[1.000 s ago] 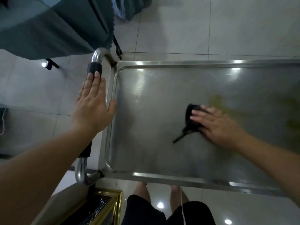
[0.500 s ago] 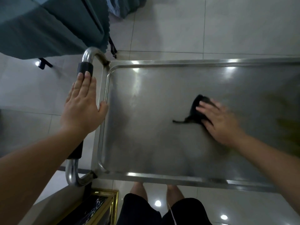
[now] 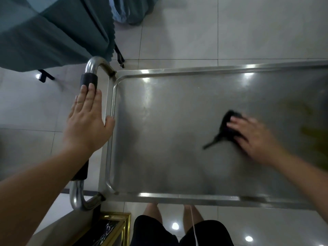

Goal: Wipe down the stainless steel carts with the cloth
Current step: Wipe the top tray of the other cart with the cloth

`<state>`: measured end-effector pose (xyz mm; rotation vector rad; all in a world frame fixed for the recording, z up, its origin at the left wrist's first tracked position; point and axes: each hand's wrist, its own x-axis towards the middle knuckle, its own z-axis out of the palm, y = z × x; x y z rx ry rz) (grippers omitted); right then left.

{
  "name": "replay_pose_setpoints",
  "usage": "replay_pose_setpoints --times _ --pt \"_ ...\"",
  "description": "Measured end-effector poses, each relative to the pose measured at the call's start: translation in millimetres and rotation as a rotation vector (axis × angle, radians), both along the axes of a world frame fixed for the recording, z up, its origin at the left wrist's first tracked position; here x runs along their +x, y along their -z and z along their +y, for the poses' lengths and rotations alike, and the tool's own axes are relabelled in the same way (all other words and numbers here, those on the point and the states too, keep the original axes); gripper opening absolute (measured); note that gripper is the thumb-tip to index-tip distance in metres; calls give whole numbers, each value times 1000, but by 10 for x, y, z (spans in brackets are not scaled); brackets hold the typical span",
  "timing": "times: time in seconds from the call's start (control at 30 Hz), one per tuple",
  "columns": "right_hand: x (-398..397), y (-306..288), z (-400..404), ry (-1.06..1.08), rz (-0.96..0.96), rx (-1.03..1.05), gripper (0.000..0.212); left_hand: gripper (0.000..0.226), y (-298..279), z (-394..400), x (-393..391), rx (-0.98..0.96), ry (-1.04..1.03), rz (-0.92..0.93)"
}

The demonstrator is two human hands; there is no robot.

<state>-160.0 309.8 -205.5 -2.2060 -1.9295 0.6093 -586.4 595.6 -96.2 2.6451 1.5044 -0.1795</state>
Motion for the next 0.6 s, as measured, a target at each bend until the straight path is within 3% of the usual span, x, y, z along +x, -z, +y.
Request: replay_pose_setpoints --times 0.17,0.3,0.47,0.6 --pt "653 45 1131 374 19 -28 66 81 27 22 -28 -4 -8 -33" --pt "714 132 1502 677 9 -12 69 81 26 45 -12 -27 -15 -40" --pt "-182 91 1909 1060 23 8 56 79 23 44 -35 -55 -18 -75" --pt "-1249 62 2498 974 56 -10 54 78 22 44 -39 -66 -16 -124"
